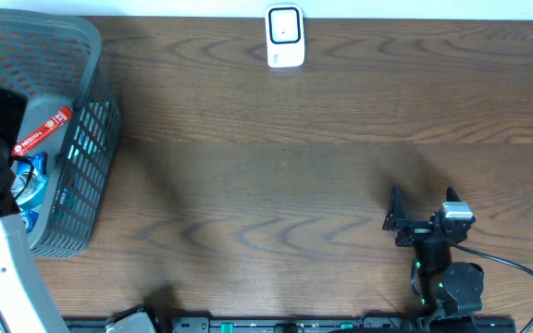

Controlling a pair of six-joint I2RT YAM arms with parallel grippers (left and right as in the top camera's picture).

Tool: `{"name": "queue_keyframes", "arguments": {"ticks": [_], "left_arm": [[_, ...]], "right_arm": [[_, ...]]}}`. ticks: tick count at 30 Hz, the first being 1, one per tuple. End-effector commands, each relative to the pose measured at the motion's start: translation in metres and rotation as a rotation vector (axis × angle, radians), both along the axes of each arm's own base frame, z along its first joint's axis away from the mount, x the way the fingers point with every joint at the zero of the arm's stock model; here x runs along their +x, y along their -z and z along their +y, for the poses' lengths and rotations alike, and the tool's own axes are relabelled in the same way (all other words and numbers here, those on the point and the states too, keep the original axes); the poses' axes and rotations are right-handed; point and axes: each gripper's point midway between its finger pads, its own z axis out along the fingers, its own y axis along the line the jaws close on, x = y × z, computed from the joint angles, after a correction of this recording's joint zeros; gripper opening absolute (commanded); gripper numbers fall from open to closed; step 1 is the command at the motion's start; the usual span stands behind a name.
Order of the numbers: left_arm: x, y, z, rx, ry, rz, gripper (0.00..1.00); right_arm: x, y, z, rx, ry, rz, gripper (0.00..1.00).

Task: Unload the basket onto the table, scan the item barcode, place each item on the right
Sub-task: 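Raise the left gripper and reach down into the grey basket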

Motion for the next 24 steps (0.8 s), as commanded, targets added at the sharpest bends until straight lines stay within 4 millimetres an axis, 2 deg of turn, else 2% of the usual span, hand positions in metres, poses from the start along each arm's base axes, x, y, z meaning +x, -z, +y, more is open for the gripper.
{"name": "queue_keyframes", "arguments": {"ticks": [1, 5, 9, 12, 18, 24], "left_arm": [[-0.003, -0.007, 0.005, -0.012, -0.051, -0.032, 0.98], [-0.008, 0.005, 0.006, -0.074, -0.116, -0.014, 0.98], [-0.034, 0.042, 0.011, -0.284, -0.417, 0.021, 0.98], [-0.04, 0.066, 0.014, -0.367, -0.533, 0.086, 0.98], [-0.025, 0.108, 0.025, -0.422, -0.595, 0.215, 0.98], [-0.013, 0.133, 0.032, -0.44, -0.614, 0.273, 0.98]], "right_arm": [[0.0, 0.001, 0.0, -0.014, 0.002, 0.002, 0.99], [0.0, 0.001, 0.0, -0.014, 0.002, 0.002, 0.99], [0.0, 0.001, 0.0, -0.014, 0.002, 0.002, 0.99], [0.0, 0.001, 0.0, -0.014, 0.002, 0.002, 0.99], [0.0, 0.001, 0.0, -0.014, 0.002, 0.002, 0.99], [0.0, 0.001, 0.0, -0.014, 0.002, 0.002, 0.99]]}}
